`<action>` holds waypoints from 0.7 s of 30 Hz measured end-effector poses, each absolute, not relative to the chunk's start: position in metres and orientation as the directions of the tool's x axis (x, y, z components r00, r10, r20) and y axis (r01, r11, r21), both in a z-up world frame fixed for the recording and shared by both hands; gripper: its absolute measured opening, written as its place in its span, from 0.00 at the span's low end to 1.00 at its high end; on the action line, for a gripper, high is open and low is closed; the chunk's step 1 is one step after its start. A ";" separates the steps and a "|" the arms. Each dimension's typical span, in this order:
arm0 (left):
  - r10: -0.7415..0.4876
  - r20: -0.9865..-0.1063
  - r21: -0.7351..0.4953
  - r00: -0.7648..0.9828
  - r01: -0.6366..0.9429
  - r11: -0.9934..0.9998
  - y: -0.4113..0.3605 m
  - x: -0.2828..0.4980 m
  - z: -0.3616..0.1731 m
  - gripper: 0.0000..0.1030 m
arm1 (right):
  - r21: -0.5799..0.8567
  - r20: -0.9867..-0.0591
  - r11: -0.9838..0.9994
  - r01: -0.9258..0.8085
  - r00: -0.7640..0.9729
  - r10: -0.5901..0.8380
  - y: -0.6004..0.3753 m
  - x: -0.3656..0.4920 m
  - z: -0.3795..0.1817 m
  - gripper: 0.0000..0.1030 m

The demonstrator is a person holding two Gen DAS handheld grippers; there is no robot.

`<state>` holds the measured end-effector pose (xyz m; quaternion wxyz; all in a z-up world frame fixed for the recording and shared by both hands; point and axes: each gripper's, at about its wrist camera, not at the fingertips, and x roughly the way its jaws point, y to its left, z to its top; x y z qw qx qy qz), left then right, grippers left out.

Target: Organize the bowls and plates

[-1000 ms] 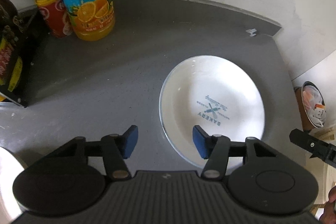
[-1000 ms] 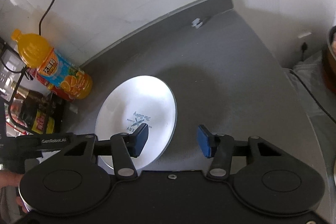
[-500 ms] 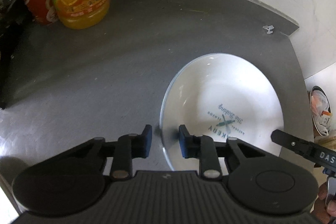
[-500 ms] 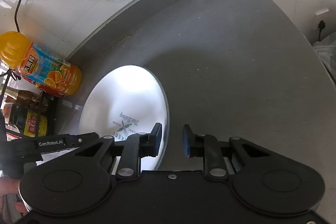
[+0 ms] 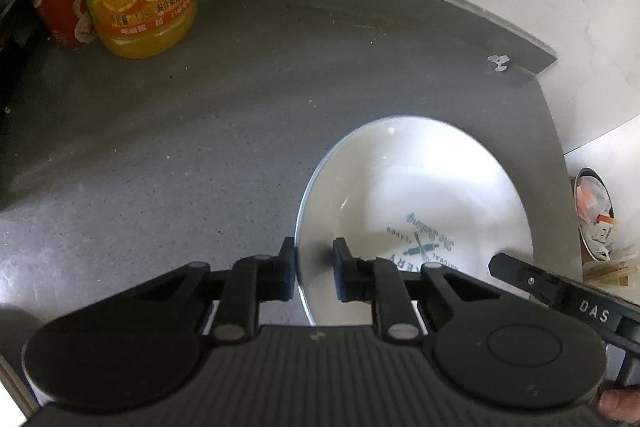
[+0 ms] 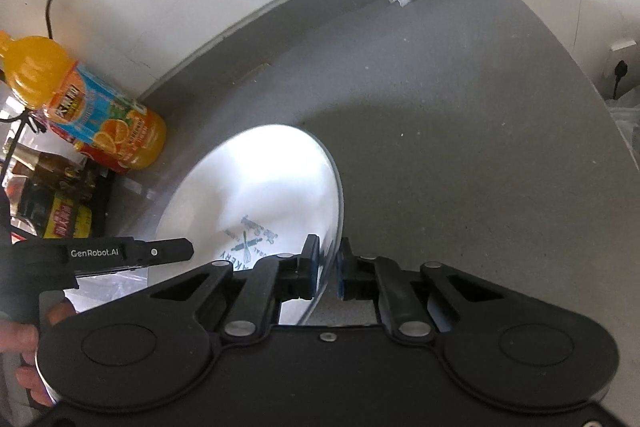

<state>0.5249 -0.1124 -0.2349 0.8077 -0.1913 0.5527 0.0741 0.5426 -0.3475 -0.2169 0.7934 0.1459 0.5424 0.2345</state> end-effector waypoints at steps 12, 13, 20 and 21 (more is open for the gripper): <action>-0.094 -0.890 -0.251 0.446 -0.308 0.918 -0.116 0.504 -0.198 0.13 | 0.462 -0.770 0.851 -0.250 0.362 0.525 -0.356 0.525 -0.181 0.08; -0.093 -0.887 -0.253 0.453 -0.309 0.917 -0.116 0.503 -0.194 0.13 | 0.459 -0.768 0.851 -0.256 0.368 0.525 -0.356 0.523 -0.177 0.08; -0.097 -0.860 -0.283 0.501 -0.309 0.908 -0.118 0.482 -0.166 0.13 | 0.443 -0.748 0.847 -0.294 0.400 0.530 -0.359 0.505 -0.144 0.08; -0.097 -0.856 -0.288 0.508 -0.310 0.906 -0.118 0.478 -0.162 0.13 | 0.439 -0.746 0.847 -0.300 0.403 0.530 -0.359 0.501 -0.140 0.09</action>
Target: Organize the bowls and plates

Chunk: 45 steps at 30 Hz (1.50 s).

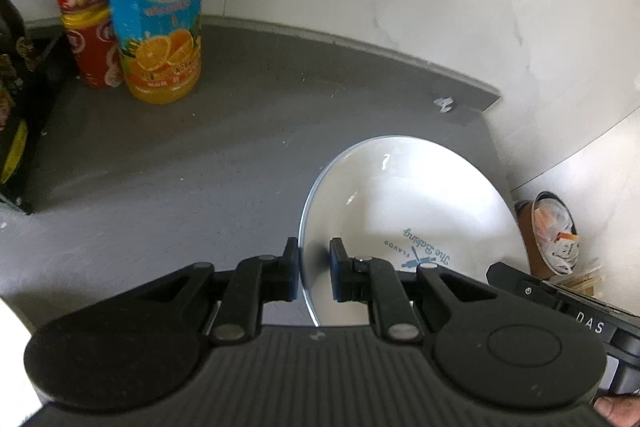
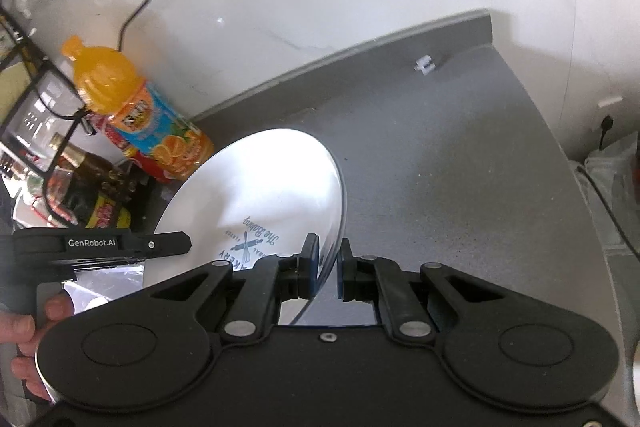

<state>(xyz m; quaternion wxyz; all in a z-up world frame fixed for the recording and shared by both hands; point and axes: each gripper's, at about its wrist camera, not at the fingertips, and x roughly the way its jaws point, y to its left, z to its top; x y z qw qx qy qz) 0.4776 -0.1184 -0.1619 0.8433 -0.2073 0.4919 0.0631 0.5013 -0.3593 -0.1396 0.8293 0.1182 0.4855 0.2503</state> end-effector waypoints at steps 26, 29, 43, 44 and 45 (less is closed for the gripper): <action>0.023 -0.795 -0.317 0.606 -0.448 0.836 -0.071 0.323 -0.102 0.13 | 0.449 -0.678 0.761 -0.468 0.377 0.631 -0.294 0.397 -0.088 0.09; 0.046 -0.794 -0.317 0.607 -0.477 0.820 -0.061 0.302 -0.096 0.13 | 0.454 -0.672 0.742 -0.493 0.357 0.649 -0.283 0.384 -0.083 0.09; 0.090 -0.800 -0.324 0.594 -0.553 0.767 -0.023 0.220 -0.096 0.12 | 0.460 -0.676 0.694 -0.553 0.288 0.678 -0.237 0.337 -0.077 0.09; 0.091 -0.803 -0.321 0.589 -0.556 0.766 -0.020 0.216 -0.098 0.12 | 0.458 -0.677 0.694 -0.556 0.287 0.677 -0.234 0.334 -0.078 0.09; 0.092 -0.807 -0.315 0.584 -0.557 0.768 -0.018 0.212 -0.100 0.12 | 0.460 -0.679 0.694 -0.554 0.285 0.677 -0.231 0.331 -0.079 0.09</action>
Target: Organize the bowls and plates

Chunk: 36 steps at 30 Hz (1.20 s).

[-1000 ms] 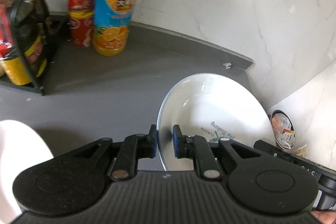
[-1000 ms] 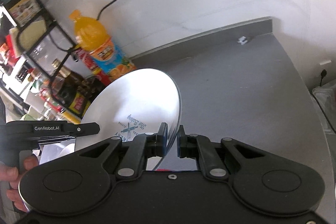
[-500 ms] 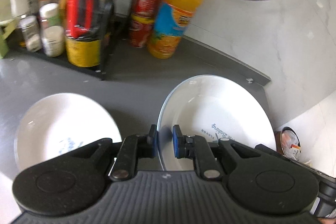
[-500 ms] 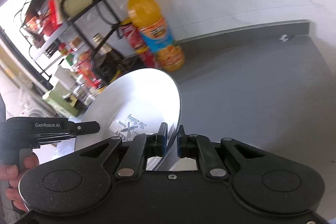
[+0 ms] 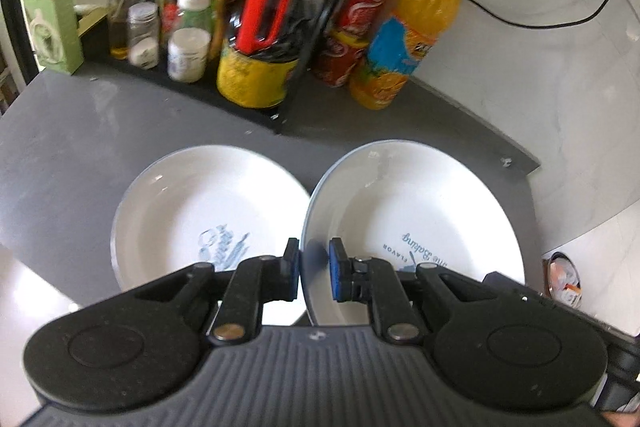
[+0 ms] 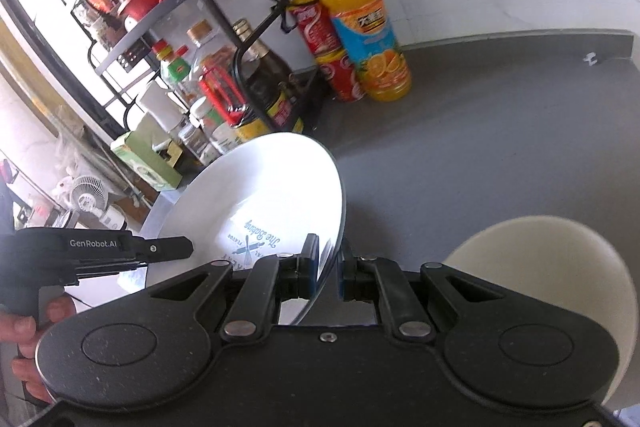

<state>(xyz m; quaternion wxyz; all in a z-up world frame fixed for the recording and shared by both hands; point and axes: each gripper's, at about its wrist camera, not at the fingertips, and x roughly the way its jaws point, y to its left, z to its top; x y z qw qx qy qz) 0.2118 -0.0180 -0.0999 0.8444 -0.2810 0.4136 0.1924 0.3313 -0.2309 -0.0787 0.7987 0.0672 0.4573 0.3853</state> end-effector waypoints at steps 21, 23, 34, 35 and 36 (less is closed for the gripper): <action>0.034 -0.856 -0.314 0.515 -0.573 0.757 0.058 0.171 -0.141 0.13 | 0.464 -0.730 0.726 -0.508 0.244 0.638 -0.163 0.295 -0.107 0.09; 0.028 -0.860 -0.313 0.509 -0.571 0.759 0.063 0.172 -0.145 0.13 | 0.460 -0.737 0.729 -0.506 0.239 0.632 -0.160 0.294 -0.111 0.09; -0.030 -0.888 -0.311 0.459 -0.550 0.775 0.087 0.185 -0.180 0.13 | 0.435 -0.787 0.780 -0.450 0.231 0.573 -0.138 0.295 -0.136 0.09; -0.032 -0.889 -0.311 0.458 -0.550 0.775 0.090 0.187 -0.181 0.13 | 0.428 -0.790 0.783 -0.451 0.234 0.567 -0.136 0.295 -0.137 0.09; -0.036 -0.890 -0.312 0.455 -0.549 0.775 0.092 0.188 -0.183 0.13 | 0.421 -0.793 0.785 -0.454 0.235 0.561 -0.134 0.295 -0.137 0.09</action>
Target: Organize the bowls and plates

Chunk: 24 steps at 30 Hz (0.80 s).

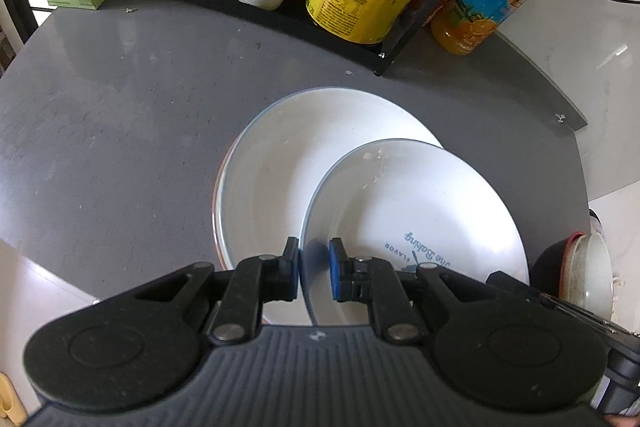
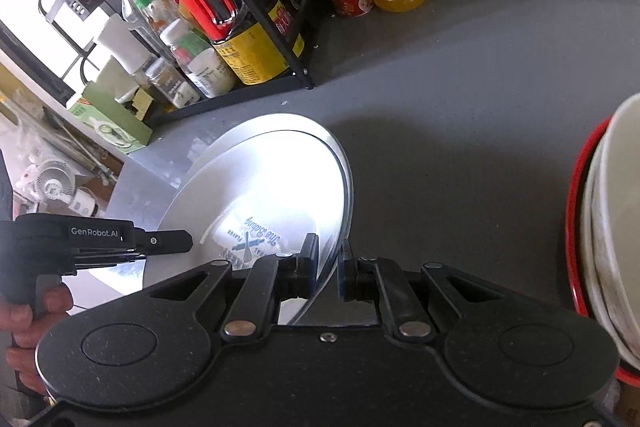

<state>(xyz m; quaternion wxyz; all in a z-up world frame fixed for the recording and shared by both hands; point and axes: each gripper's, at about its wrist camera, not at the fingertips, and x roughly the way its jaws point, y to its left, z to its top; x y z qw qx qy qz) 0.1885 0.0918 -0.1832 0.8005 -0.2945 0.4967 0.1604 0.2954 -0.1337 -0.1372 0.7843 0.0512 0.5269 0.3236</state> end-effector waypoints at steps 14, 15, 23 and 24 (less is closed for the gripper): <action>-0.080 -0.910 -0.311 0.406 -0.545 0.779 0.111 0.206 -0.205 0.14 | 0.348 -0.834 0.821 -0.453 0.251 0.492 -0.113 0.296 -0.146 0.09; -0.083 -0.912 -0.310 0.402 -0.543 0.781 0.112 0.207 -0.206 0.14 | 0.345 -0.836 0.823 -0.450 0.250 0.487 -0.112 0.295 -0.146 0.09; -0.093 -0.918 -0.302 0.385 -0.526 0.795 0.113 0.213 -0.214 0.15 | 0.314 -0.852 0.840 -0.442 0.260 0.455 -0.108 0.294 -0.148 0.09; -0.097 -0.918 -0.305 0.384 -0.527 0.793 0.113 0.215 -0.215 0.15 | 0.310 -0.854 0.841 -0.443 0.259 0.451 -0.107 0.294 -0.149 0.10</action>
